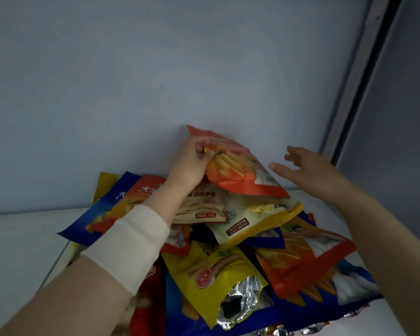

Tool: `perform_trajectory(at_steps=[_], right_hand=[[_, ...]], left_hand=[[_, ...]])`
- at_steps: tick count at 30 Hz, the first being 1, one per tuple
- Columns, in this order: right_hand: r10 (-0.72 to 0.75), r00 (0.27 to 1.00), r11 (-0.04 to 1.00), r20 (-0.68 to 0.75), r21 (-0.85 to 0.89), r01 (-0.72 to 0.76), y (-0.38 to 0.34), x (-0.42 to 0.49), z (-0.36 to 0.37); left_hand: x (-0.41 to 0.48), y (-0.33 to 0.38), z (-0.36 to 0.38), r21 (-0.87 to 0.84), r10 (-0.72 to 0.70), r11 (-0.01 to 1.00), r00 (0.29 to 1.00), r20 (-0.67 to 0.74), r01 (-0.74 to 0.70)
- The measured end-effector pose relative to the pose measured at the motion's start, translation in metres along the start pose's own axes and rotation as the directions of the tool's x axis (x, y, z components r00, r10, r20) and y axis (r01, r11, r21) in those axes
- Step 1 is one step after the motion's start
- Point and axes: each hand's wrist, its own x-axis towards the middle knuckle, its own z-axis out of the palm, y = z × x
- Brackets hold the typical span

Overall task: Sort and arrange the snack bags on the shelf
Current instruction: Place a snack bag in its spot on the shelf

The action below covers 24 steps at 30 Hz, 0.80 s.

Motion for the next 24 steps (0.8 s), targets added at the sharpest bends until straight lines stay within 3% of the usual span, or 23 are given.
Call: perform_trajectory(at_steps=[4, 7, 10, 13, 16, 19, 22, 24], right_hand=[[0.1, 0.995, 0.901, 0.013, 0.422, -0.096, -0.012, -0.008, 0.005], [-0.002, 0.982, 0.703, 0.187, 0.699, -0.132, -0.028, -0.021, 0.01], [-0.049, 0.98, 0.597, 0.194, 0.792, -0.126, -0.042, -0.03, 0.021], [0.054, 0.998, 0.686, -0.036, 0.727, -0.011, -0.055, -0.031, 0.03], [-0.051, 0.946, 0.871, -0.321, 0.448, 0.199, -0.074, -0.04, 0.04], [-0.34, 0.899, 0.897, -0.276, 0.193, 0.398, -0.097, -0.059, 0.055], [-0.505, 0.852, 0.856, -0.139, 0.045, 0.515, -0.102, -0.069, 0.059], [-0.451, 0.879, 0.869, -0.155, 0.149, 0.472, -0.1, -0.072, 0.05]], left_hand=[[-0.022, 0.018, -0.035, -0.329, 0.209, 0.918, 0.975, -0.075, -0.222], [-0.029, 0.022, -0.054, -0.38, 0.272, 0.881, 0.959, -0.08, -0.282], [-0.036, 0.019, -0.065, -0.329, 0.274, 0.903, 0.96, -0.056, -0.277], [-0.043, 0.017, -0.072, -0.136, 0.229, 0.961, 0.97, -0.086, -0.239], [-0.055, 0.029, -0.073, -0.278, 0.147, 0.951, 0.989, 0.03, -0.133], [-0.065, 0.05, -0.07, -0.526, 0.099, 0.851, 0.979, 0.178, 0.009], [-0.06, 0.056, -0.073, -0.611, 0.008, 0.791, 0.999, 0.035, 0.015], [-0.055, 0.051, -0.079, -0.658, -0.08, 0.752, 0.996, -0.031, 0.04]])
